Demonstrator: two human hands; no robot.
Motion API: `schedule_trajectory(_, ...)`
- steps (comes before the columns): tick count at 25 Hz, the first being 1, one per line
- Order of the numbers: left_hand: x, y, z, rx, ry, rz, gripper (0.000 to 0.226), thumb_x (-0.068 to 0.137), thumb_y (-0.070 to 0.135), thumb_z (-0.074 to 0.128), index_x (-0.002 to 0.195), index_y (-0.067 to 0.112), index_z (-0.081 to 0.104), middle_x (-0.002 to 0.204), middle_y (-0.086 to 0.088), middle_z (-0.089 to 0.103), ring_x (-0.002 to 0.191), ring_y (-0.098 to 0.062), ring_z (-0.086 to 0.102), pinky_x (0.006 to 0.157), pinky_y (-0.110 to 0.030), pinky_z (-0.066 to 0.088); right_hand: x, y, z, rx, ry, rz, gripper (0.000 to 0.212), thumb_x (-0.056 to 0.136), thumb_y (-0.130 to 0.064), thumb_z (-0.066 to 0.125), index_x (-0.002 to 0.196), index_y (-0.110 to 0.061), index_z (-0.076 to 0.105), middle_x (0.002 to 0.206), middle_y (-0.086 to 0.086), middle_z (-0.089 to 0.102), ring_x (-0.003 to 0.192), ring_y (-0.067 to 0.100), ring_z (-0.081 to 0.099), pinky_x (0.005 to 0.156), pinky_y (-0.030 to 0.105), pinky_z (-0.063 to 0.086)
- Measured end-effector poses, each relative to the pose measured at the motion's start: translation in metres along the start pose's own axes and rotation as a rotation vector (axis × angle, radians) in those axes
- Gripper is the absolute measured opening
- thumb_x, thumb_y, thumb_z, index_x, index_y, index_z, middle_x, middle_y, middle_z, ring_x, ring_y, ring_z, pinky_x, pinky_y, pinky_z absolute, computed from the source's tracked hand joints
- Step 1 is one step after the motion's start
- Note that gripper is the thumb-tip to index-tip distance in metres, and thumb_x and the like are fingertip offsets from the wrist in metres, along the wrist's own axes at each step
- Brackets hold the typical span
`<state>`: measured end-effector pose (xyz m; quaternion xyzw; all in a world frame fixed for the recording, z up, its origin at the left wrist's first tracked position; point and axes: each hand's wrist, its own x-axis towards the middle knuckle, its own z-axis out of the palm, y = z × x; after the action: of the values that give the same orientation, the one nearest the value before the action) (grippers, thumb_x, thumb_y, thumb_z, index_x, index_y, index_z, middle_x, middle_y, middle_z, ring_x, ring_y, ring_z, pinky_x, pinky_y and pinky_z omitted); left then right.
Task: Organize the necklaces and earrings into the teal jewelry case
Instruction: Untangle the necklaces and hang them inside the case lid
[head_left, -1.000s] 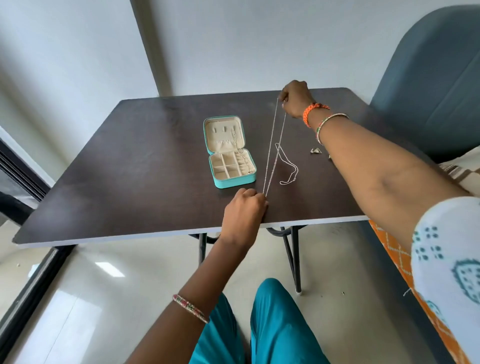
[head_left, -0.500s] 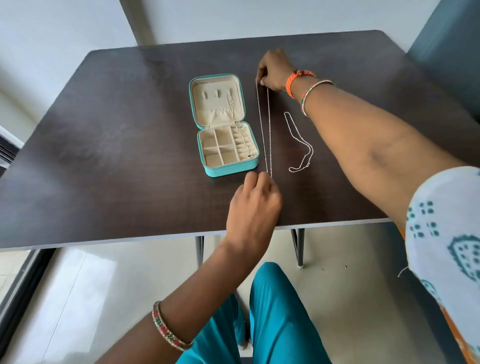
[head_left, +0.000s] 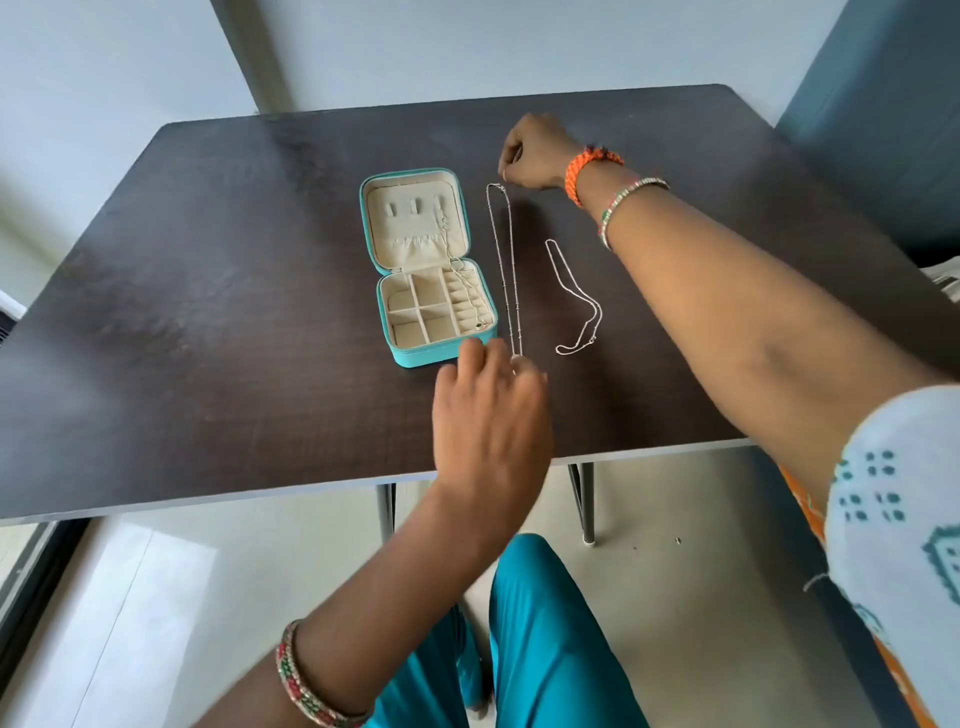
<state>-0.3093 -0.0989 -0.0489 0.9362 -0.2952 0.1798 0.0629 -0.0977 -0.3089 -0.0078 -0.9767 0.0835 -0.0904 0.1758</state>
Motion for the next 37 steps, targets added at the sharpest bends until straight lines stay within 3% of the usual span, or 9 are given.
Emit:
schedule_trajectory(2,0.019,-0.012,-0.002,-0.101,0.105,0.018,0.011,0.073,0.013,0.067,0.063,0.009,0.062,0.068,-0.012,0.061,0.070,-0.034,0.056,0.057,-0.034,0.043,-0.028,0.004,-0.009,0.039,0.061,0.043,0.028,0.080,-0.003,0.048,0.092,-0.001,0.074,0.102,0.014,0.072,0.100,0.026,0.065,0.086,0.028,0.051)
schedule_trajectory(4,0.049,-0.019,-0.002,-0.238,0.094,0.029,0.014,0.080,0.008,0.054,0.081,0.008,0.068,0.082,-0.014,0.065,0.085,-0.037,0.055,0.069,-0.040,0.043,-0.070,0.009,-0.016,0.062,0.065,0.047,0.032,0.076,0.002,0.046,0.084,-0.007,0.076,0.093,0.013,0.073,0.094,0.025,0.067,0.085,0.029,0.052)
schedule_trajectory(7,0.102,-0.020,0.013,-0.332,-0.103,0.125,0.049,0.081,0.002,0.042,0.123,0.019,0.060,0.122,-0.003,0.062,0.120,-0.030,0.042,0.091,-0.039,0.032,-0.139,0.016,-0.022,0.109,0.117,0.091,0.040,0.072,0.006,0.043,0.077,-0.017,0.076,0.081,0.007,0.071,0.081,0.022,0.065,0.080,0.031,0.054)
schedule_trajectory(10,0.134,-0.017,0.030,-0.259,-0.275,0.272,0.050,0.081,0.003,0.041,0.125,0.023,0.056,0.129,-0.002,0.057,0.132,-0.024,0.032,0.096,-0.040,0.025,-0.196,0.013,-0.022,0.095,0.114,0.096,0.047,0.071,0.009,0.042,0.078,-0.022,0.076,0.082,0.002,0.064,0.074,0.022,0.059,0.073,0.030,0.052)
schedule_trajectory(15,0.124,-0.012,0.036,-0.239,-0.257,0.396,0.049,0.080,0.001,0.043,0.118,0.024,0.061,0.127,0.001,0.058,0.133,-0.020,0.033,0.096,-0.041,0.022,-0.230,0.011,-0.008,-0.017,0.076,-0.004,0.048,0.080,0.008,0.045,0.094,-0.027,0.075,0.098,0.005,0.062,0.092,0.025,0.055,0.068,0.025,0.034)
schedule_trajectory(20,0.119,-0.018,0.031,-0.099,-0.274,0.437,0.054,0.079,-0.001,0.046,0.124,0.025,0.059,0.131,0.004,0.054,0.133,-0.019,0.033,0.095,-0.039,0.022,-0.238,0.026,-0.008,0.063,0.111,0.026,0.044,0.078,0.009,0.042,0.088,-0.017,0.077,0.097,0.010,0.063,0.094,0.028,0.055,0.075,0.033,0.048)
schedule_trajectory(26,0.114,-0.016,0.034,-0.169,-0.271,0.370,0.053,0.078,-0.001,0.045,0.123,0.023,0.057,0.118,0.005,0.062,0.125,-0.021,0.040,0.094,-0.038,0.024,-0.235,0.047,-0.019,-0.121,0.151,0.108,0.042,0.080,0.006,0.046,0.093,-0.021,0.075,0.101,0.009,0.061,0.102,0.031,0.051,0.083,0.036,0.042)
schedule_trajectory(33,0.031,0.015,0.014,-0.083,-0.134,0.478,0.059,0.074,0.005,0.057,0.132,0.014,0.047,0.113,-0.012,0.066,0.121,-0.029,0.046,0.095,-0.046,0.024,-0.184,0.060,-0.019,-0.326,0.024,0.090,0.047,0.088,-0.005,0.041,0.119,-0.033,0.063,0.122,0.009,0.050,0.117,0.032,0.038,0.096,0.045,0.027)
schedule_trajectory(37,0.012,0.030,0.001,-0.160,-0.199,0.450,0.063,0.077,0.005,0.053,0.137,0.015,0.037,0.117,-0.007,0.064,0.126,-0.027,0.038,0.096,-0.043,0.015,-0.161,0.063,-0.028,-0.421,-0.076,0.034,0.054,0.087,-0.004,0.041,0.124,-0.040,0.059,0.136,0.007,0.043,0.125,0.031,0.032,0.099,0.047,0.024)
